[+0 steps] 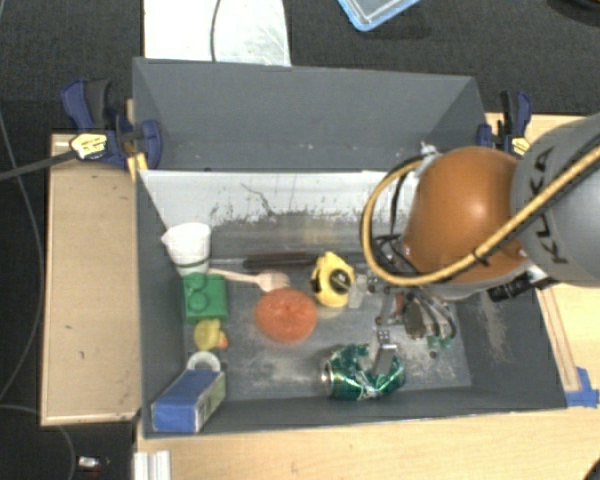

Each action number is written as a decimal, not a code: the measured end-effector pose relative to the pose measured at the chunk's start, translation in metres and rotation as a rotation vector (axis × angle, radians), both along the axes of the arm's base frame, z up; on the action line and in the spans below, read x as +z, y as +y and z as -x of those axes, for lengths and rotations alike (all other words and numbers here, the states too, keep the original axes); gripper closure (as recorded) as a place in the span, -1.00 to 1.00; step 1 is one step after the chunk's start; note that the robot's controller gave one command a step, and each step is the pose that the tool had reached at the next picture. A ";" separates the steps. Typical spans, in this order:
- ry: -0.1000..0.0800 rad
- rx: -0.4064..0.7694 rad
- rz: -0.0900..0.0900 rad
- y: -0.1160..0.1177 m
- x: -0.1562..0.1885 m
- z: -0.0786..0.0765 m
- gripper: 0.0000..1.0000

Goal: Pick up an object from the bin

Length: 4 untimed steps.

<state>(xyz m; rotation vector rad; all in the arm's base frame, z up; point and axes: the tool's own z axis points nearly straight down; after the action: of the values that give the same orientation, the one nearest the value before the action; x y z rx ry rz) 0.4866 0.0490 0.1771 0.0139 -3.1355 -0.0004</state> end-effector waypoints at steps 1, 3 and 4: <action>-0.008 -0.002 -0.001 0.000 0.004 -0.002 -1.00; -0.004 0.194 -0.001 -0.005 -0.088 0.004 -1.00; -0.012 0.166 0.000 -0.026 -0.077 0.001 -1.00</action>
Offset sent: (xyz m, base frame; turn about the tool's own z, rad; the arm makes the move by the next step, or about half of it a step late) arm -0.0071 -0.0074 -0.1071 -0.3087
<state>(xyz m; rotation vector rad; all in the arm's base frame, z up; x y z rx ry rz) 0.4854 0.0225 0.1005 0.2745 -3.1352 0.0003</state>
